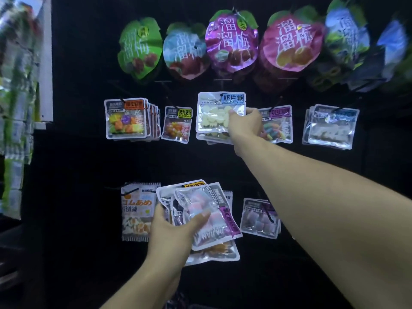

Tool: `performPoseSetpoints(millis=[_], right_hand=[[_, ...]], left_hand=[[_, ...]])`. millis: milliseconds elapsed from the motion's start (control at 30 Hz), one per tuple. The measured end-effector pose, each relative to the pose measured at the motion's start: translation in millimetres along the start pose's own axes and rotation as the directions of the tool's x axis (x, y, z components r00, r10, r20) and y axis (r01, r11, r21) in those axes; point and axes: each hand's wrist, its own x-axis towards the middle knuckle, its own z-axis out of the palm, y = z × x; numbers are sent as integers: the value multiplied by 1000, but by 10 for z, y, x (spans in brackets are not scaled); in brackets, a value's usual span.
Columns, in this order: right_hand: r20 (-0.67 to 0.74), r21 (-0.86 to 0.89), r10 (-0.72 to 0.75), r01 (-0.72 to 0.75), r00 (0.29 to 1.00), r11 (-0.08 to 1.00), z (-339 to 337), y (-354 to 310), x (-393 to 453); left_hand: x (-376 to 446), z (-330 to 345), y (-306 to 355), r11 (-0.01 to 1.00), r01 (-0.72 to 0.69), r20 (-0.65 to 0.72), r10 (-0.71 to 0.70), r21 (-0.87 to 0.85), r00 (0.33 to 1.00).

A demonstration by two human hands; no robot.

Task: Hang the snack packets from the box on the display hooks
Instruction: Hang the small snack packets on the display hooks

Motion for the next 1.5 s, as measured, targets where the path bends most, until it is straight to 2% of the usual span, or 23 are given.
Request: performPoseSetpoints(millis=[100, 267, 567, 733, 900, 1000, 1100, 1167, 1233, 1333, 1500], right_hand=[[9, -23, -2, 3, 1000, 1000, 10, 24, 18], [-19, 34, 34, -33, 999, 999, 125, 53, 27], [-90, -46, 15, -19, 996, 999, 186, 211, 227], [-73, -288, 33, -53, 997, 956, 191, 280, 468], [-53, -381, 82, -96, 995, 919, 229, 419, 701], [-56, -349, 95, -109, 994, 931, 142, 602, 612], [-39, -207, 23, -31, 999, 978, -168, 773, 67], [31, -97, -29, 32, 999, 995, -459, 988, -466], [194, -48, -28, 38, 981, 998, -793, 1278, -1035], [428, -131, 136, -87, 893, 987, -1348, 1655, -1834], [503, -194, 350, -292, 790, 937, -1873, 2204, -2473]], left_hand=[[41, -37, 74, 999, 5, -20, -5, -34, 1000], [155, -44, 163, 1000, 11, -15, -11, -24, 1000], [173, -55, 27, 1000, 18, -16, -18, 18, 1000], [194, -47, -23, 1000, -8, 1, 8, 19, 1000], [213, -100, -135, 998, -44, 46, 42, 51, 998], [183, -133, -218, 998, -28, 57, 25, 61, 998], [92, -147, -338, 998, -17, 55, 14, 60, 998], [-13, -178, -521, 999, 2, 49, -5, 44, 999], [-132, -208, -725, 999, 26, 25, -27, 41, 999], [-345, -244, -1085, 994, 76, -10, -75, 74, 997], [-767, -387, -1684, 975, 215, -92, -209, 53, 973]])
